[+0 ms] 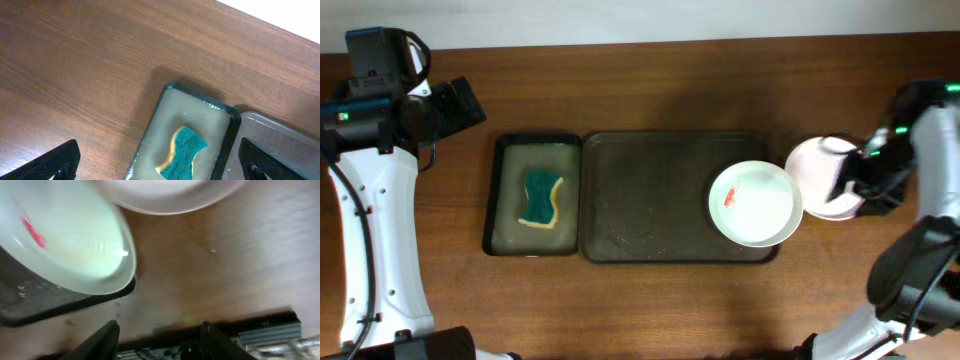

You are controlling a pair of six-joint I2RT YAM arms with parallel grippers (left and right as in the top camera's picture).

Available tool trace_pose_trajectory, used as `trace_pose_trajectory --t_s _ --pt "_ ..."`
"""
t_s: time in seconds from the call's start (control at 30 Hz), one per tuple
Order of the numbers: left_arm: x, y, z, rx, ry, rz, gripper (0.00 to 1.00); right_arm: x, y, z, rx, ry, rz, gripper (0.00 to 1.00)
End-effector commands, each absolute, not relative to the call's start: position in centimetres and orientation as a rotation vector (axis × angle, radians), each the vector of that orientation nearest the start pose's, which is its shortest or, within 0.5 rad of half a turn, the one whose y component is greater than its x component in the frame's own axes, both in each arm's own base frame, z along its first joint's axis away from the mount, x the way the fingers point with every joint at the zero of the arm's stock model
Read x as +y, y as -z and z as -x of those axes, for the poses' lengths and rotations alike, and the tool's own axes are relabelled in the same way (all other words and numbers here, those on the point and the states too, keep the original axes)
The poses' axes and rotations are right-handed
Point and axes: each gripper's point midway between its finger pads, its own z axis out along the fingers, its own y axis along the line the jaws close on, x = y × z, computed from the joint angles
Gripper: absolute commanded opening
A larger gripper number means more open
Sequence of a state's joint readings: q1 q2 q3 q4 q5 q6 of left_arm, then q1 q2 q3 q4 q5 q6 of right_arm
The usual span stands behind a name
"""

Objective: Clean dirty plates on tray and stack at the side
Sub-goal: 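Move the right gripper back and grip the rim of the last plate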

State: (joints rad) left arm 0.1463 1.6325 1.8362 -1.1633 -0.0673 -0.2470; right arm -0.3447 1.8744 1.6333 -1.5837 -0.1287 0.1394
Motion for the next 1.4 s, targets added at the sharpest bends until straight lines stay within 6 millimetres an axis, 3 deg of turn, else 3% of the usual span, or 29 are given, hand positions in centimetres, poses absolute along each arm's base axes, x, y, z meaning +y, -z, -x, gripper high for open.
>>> trace_pose_trajectory --t_s 0.0,0.1,0.17,0.3,0.5,0.53,0.57,0.63,0.7,0.77,0.83,0.97,1.1,1.17,1.2,1.23,1.3,1.37 --pt "7.2 -28.2 -40.0 2.476 -0.046 0.528 0.99 -4.4 -8.6 -26.8 3.354 -0.197 -0.767 0.54" --pt "7.2 -28.2 -40.0 2.476 -0.046 0.528 1.0 -3.9 -5.6 -26.6 3.346 -0.148 -0.734 0.52" --pt "7.2 -28.2 -40.0 2.476 -0.046 0.528 0.99 -4.1 -4.5 -27.6 3.293 -0.148 -0.715 0.48" --pt "7.2 -28.2 -40.0 2.476 -0.046 0.528 0.99 -4.3 -4.1 -29.2 3.23 -0.15 -0.694 0.18" --pt "7.2 -28.2 -40.0 2.476 -0.046 0.528 0.99 -4.3 -3.4 -29.8 3.198 -0.148 -0.675 0.19" --pt "7.2 -28.2 -40.0 2.476 -0.046 0.528 0.99 -4.3 -3.0 -29.7 3.198 -0.149 -0.675 0.16" --pt "7.2 -28.2 -40.0 2.476 -0.046 0.528 0.99 -4.3 -2.9 -29.7 3.197 -0.15 -0.674 0.06" --pt "7.2 -28.2 -40.0 2.476 -0.046 0.528 0.99 -3.8 -3.0 -30.0 3.184 -0.199 -0.674 0.04" --pt "7.2 -28.2 -40.0 2.476 -0.046 0.528 0.99 -1.4 -3.5 -31.0 3.151 -0.425 -0.625 0.04" --pt "7.2 -28.2 -40.0 2.476 -0.046 0.528 0.99 2.3 -4.4 -32.4 3.09 -0.681 -0.414 0.04" --pt "7.2 -28.2 -40.0 2.476 -0.046 0.528 0.99 5.3 -4.3 -33.6 3.062 -0.66 -0.19 0.04" --pt "7.2 -28.2 -40.0 2.476 -0.046 0.528 0.99 8.8 -3.6 -35.4 3.008 -0.443 0.099 0.04" --pt "7.2 -28.2 -40.0 2.476 -0.046 0.528 0.99 10.9 -3.3 -36.4 2.958 -0.322 0.193 0.04" --pt "7.2 -28.2 -40.0 2.476 -0.046 0.528 0.99 11.2 -3.4 -36.9 2.932 -0.286 0.215 0.09" --pt "7.2 -28.2 -40.0 2.476 -0.046 0.528 0.99 11.3 -3.7 -37.6 2.903 -0.289 0.214 0.45" --pt "7.2 -28.2 -40.0 2.476 -0.046 0.528 0.99 11.2 -4.9 -38.5 2.881 -0.326 0.196 0.56" --pt "7.2 -28.2 -40.0 2.476 -0.046 0.528 0.99 10.5 -8.9 -40.0 2.858 -0.387 0.143 0.6" --pt "7.2 -28.2 -40.0 2.476 -0.046 0.528 0.99 9.1 -13.7 -40.2 2.872 -0.373 0.135 0.61"
